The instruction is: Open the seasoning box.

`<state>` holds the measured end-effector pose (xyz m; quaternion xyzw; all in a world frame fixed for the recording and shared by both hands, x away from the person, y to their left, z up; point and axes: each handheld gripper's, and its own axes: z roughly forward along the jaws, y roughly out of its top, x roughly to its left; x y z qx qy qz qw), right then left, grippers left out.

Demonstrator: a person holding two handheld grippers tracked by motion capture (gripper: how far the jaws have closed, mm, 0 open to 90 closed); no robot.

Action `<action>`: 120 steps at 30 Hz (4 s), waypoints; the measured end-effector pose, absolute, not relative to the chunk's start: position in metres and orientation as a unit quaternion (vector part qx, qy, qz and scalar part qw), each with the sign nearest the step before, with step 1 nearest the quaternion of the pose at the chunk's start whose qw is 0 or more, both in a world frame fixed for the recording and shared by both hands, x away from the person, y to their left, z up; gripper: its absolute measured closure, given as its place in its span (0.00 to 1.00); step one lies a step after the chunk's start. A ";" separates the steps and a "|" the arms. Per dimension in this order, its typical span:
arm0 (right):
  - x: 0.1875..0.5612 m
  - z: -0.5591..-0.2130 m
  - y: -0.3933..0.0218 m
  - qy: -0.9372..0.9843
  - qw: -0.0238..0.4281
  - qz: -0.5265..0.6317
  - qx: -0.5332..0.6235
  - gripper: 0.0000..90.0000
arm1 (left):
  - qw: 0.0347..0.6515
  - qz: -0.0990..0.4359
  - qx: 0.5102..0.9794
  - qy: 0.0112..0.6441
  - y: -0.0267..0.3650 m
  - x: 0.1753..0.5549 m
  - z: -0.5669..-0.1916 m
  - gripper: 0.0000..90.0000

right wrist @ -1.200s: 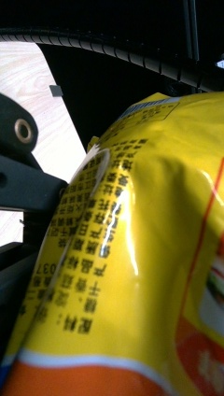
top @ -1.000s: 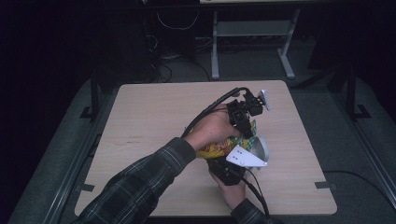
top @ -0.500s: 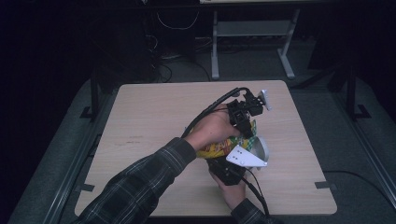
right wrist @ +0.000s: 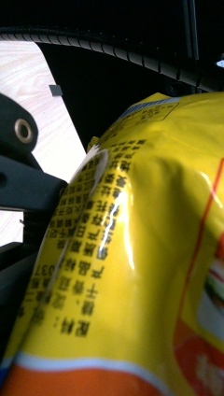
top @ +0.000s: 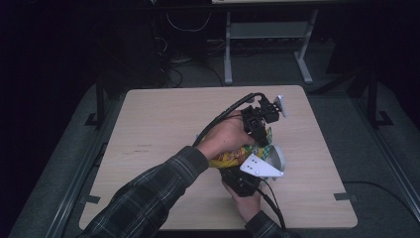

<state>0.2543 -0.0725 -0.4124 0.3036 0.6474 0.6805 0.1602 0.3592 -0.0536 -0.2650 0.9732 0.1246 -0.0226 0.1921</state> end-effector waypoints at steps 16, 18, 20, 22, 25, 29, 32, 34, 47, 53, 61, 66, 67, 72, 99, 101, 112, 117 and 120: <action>0.255 -0.412 -0.073 0.645 0.158 0.683 0.304 1.00 | 0.192 -0.021 0.973 0.125 -0.055 0.359 -0.265 1.00; 0.255 -0.412 -0.073 0.645 0.158 0.683 0.304 1.00 | 0.192 -0.022 0.973 0.126 -0.055 0.359 -0.265 1.00; 0.255 -0.412 -0.073 0.645 0.158 0.684 0.304 1.00 | 0.192 -0.023 0.973 0.128 -0.055 0.359 -0.265 1.00; 0.255 -0.412 -0.073 0.644 0.158 0.684 0.304 1.00 | 0.191 -0.023 0.973 0.128 -0.055 0.359 -0.264 1.00; 0.255 -0.412 -0.074 0.644 0.158 0.684 0.303 1.00 | 0.190 -0.023 0.973 0.128 -0.055 0.359 -0.264 1.00; 0.255 -0.412 -0.074 0.643 0.156 0.685 0.304 1.00 | 0.189 -0.022 0.973 0.129 -0.056 0.359 -0.264 1.00; 0.255 -0.411 -0.074 0.642 0.154 0.687 0.305 1.00 | 0.187 -0.020 0.974 0.126 -0.057 0.359 -0.264 1.00; 0.255 -0.411 -0.074 0.641 0.153 0.688 0.305 1.00 | 0.187 -0.020 0.974 0.126 -0.058 0.359 -0.264 1.00; 0.255 -0.410 -0.075 0.640 0.150 0.689 0.306 1.00 | 0.186 -0.019 0.974 0.127 -0.058 0.359 -0.264 1.00; 0.255 -0.410 -0.075 0.640 0.149 0.689 0.305 1.00 | 0.186 -0.019 0.974 0.128 -0.058 0.359 -0.264 1.00; 0.256 -0.410 -0.074 0.640 0.149 0.690 0.304 1.00 | 0.187 -0.018 0.973 0.130 -0.057 0.359 -0.264 1.00; 0.256 -0.410 -0.074 0.640 0.149 0.690 0.304 1.00 | 0.187 -0.019 0.974 0.130 -0.057 0.359 -0.264 1.00; 0.256 -0.410 -0.074 0.640 0.149 0.690 0.304 1.00 | 0.187 -0.019 0.973 0.130 -0.057 0.359 -0.264 1.00; 0.256 -0.410 -0.074 0.640 0.148 0.690 0.303 1.00 | 0.187 -0.019 0.974 0.130 -0.057 0.359 -0.264 1.00; 0.256 -0.410 -0.074 0.640 0.148 0.691 0.303 1.00 | 0.185 -0.019 0.974 0.130 -0.058 0.359 -0.264 1.00; 0.256 -0.410 -0.074 0.640 0.148 0.691 0.303 1.00 | 0.186 -0.018 0.974 0.130 -0.058 0.359 -0.264 1.00; 0.256 -0.410 -0.074 0.640 0.147 0.691 0.303 1.00 | 0.185 -0.018 0.974 0.129 -0.058 0.359 -0.265 1.00; 0.256 -0.410 -0.075 0.640 0.146 0.691 0.303 1.00 | 0.185 -0.018 0.974 0.130 -0.058 0.359 -0.265 1.00; 0.256 -0.410 -0.075 0.640 0.146 0.690 0.304 1.00 | 0.185 -0.018 0.974 0.132 -0.059 0.359 -0.265 1.00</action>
